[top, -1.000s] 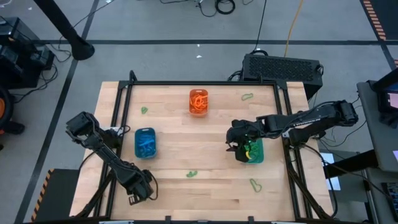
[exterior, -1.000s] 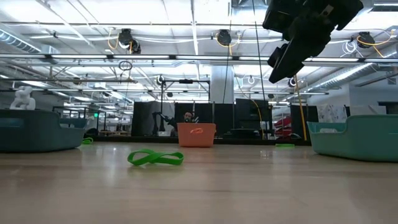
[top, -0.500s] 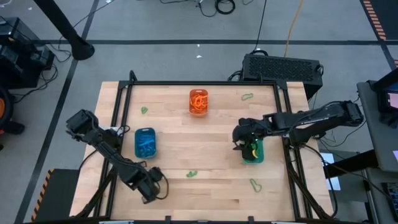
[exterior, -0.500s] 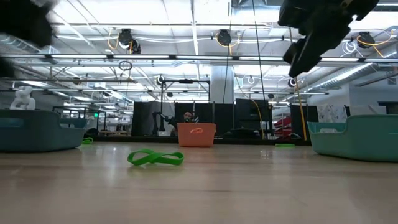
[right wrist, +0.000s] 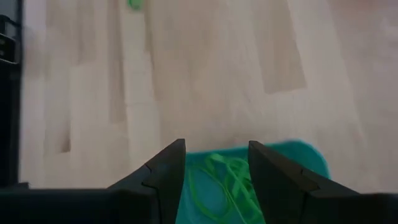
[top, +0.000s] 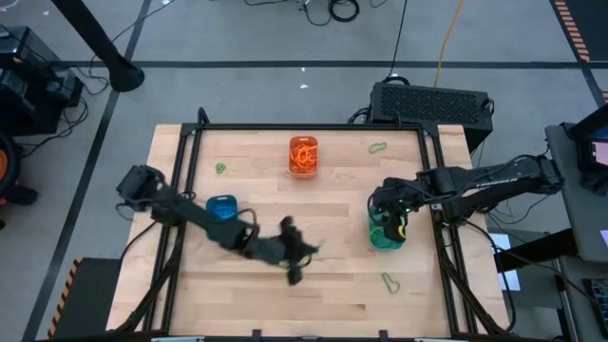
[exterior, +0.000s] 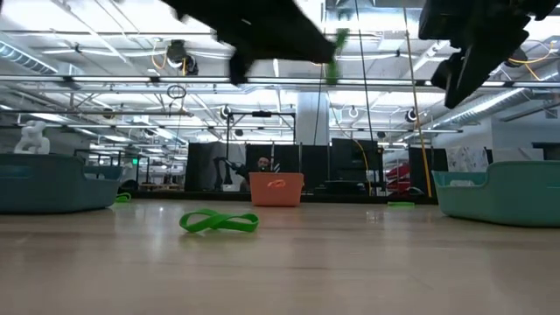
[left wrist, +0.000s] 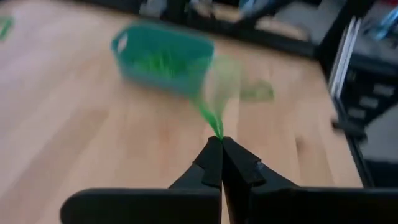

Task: Sort rubber bands into baskets
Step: Put the green rubber band into the green bin

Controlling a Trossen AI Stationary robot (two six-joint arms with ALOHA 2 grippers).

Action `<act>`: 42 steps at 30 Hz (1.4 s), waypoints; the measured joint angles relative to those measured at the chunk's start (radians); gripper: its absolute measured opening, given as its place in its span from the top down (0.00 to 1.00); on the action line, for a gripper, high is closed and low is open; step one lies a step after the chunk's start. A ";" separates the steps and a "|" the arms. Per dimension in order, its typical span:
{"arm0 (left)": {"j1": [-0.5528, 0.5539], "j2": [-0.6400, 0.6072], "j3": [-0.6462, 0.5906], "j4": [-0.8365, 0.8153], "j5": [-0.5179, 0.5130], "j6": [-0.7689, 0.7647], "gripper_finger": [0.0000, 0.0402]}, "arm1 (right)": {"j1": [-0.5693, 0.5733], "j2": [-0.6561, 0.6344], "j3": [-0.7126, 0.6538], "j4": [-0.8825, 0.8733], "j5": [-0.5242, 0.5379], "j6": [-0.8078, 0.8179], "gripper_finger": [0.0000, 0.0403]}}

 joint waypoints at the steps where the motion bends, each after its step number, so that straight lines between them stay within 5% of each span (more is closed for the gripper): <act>1: 0.029 0.023 0.000 0.072 0.027 0.039 1.00 | 0.000 -0.007 0.000 -0.014 0.013 0.006 0.59; 5: 0.140 0.143 0.013 0.371 0.096 0.113 1.00 | 0.000 -0.031 0.000 -0.085 0.075 0.029 0.59; 8: 0.208 0.251 0.094 0.442 0.136 0.129 1.00 | 0.000 -0.048 0.000 -0.138 0.138 0.035 0.59; 15: 0.310 0.531 0.458 0.340 0.297 0.057 1.00 | 0.000 -0.081 0.000 -0.195 0.248 0.036 0.59; 24: 0.354 0.768 0.812 0.098 0.371 -0.023 1.00 | 0.000 -0.105 0.000 -0.213 0.249 0.026 0.59; 31: 0.348 0.791 0.855 0.069 0.376 -0.020 0.97 | 0.000 -0.115 0.000 -0.214 0.251 0.007 0.59; 42: 0.359 0.784 0.854 -0.009 0.395 -0.025 0.73 | 0.000 -0.115 0.000 -0.209 0.251 -0.002 0.59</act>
